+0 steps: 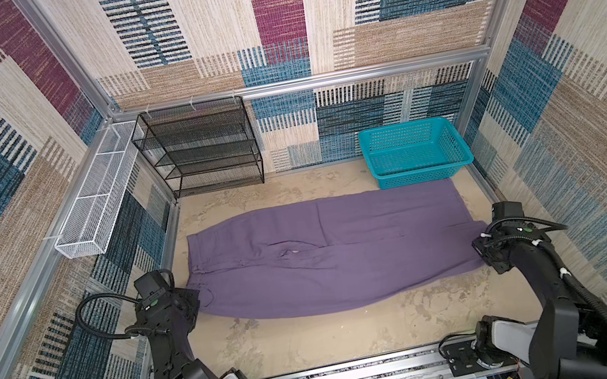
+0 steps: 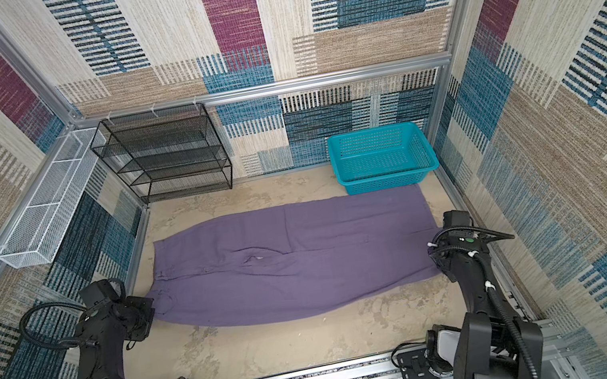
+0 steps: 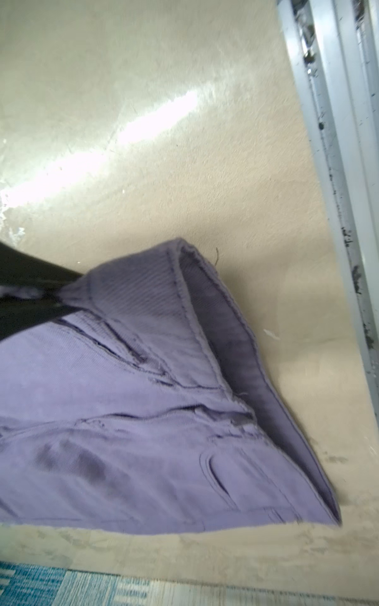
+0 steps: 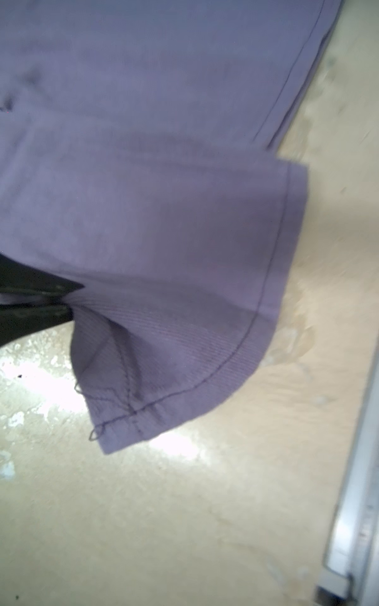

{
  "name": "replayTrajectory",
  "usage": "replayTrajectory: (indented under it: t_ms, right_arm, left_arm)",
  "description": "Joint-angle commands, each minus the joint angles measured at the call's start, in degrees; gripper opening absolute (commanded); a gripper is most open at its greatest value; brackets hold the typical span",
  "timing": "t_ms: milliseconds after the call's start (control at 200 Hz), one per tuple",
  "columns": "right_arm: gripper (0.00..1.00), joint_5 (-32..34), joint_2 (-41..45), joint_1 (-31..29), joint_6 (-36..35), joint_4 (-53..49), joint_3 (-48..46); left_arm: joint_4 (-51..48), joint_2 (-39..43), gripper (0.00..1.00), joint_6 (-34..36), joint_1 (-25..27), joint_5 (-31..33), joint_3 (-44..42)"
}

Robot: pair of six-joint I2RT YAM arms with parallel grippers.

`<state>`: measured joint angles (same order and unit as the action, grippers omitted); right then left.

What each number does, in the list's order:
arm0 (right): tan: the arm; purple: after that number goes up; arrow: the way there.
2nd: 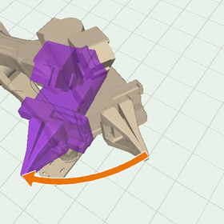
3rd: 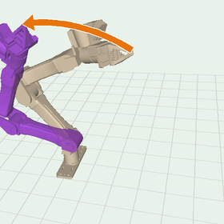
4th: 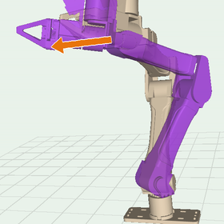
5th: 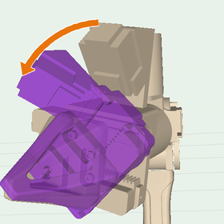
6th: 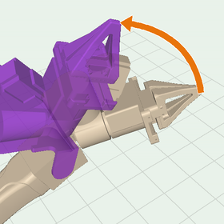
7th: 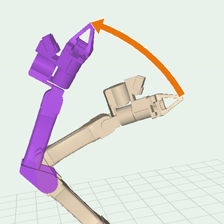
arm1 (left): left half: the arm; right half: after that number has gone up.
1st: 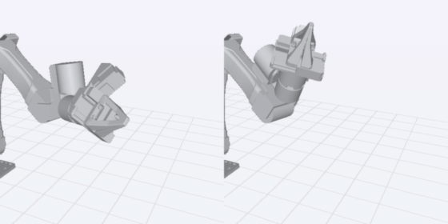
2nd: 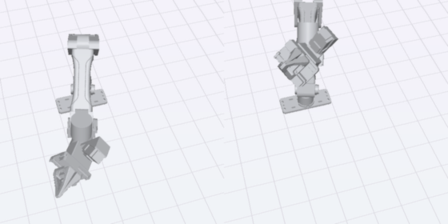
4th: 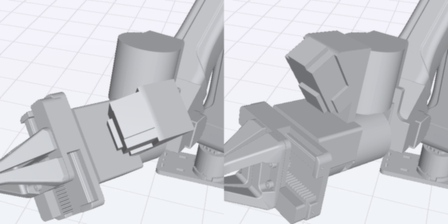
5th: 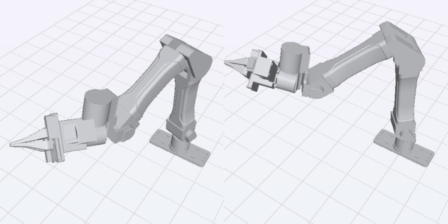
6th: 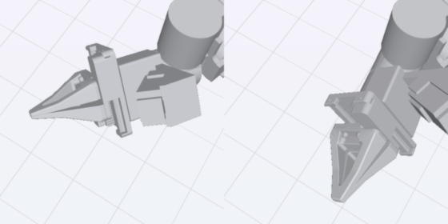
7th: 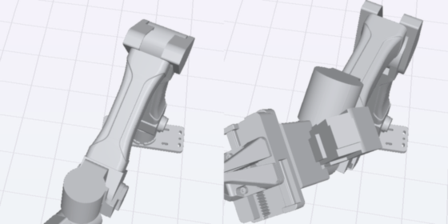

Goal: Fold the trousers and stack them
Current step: 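Grasp the near-edge corners of the purple trousers with both grippers and lift, then carry the near edge over toward the far edge with both grippers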

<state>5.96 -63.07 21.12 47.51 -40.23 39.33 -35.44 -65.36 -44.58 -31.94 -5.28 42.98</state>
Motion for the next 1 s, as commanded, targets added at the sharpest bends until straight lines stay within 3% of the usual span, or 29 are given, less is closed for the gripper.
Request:
replayTrajectory:
  t_ms: [0,145,546,731,997]
  right_arm:
    - [0.08,3.25,1.68,-0.42,-3.07,-0.34,2.68]
    - [0.08,7.36,4.57,-2.02,-5.48,-0.90,7.39]
    - [0.07,9.13,14.59,-4.41,-7.00,-1.48,10.99]
    - [0.08,7.85,12.81,-4.52,-6.82,1.96,11.23]
    - [0.08,6.82,7.23,-4.57,-6.47,10.55,9.79]
  left_arm:
    - [-4.82,1.49,0.00,0.80,-0.13,2.32,1.77]
    - [-9.14,3.25,0.00,2.59,-0.27,4.79,5.56]
    - [-16.19,8.38,0.00,6.30,-3.80,5.43,11.27]
    - [-14.32,8.16,0.00,5.57,-4.71,4.97,13.77]
    - [-9.85,1.49,0.00,4.16,-4.71,5.71,18.74]
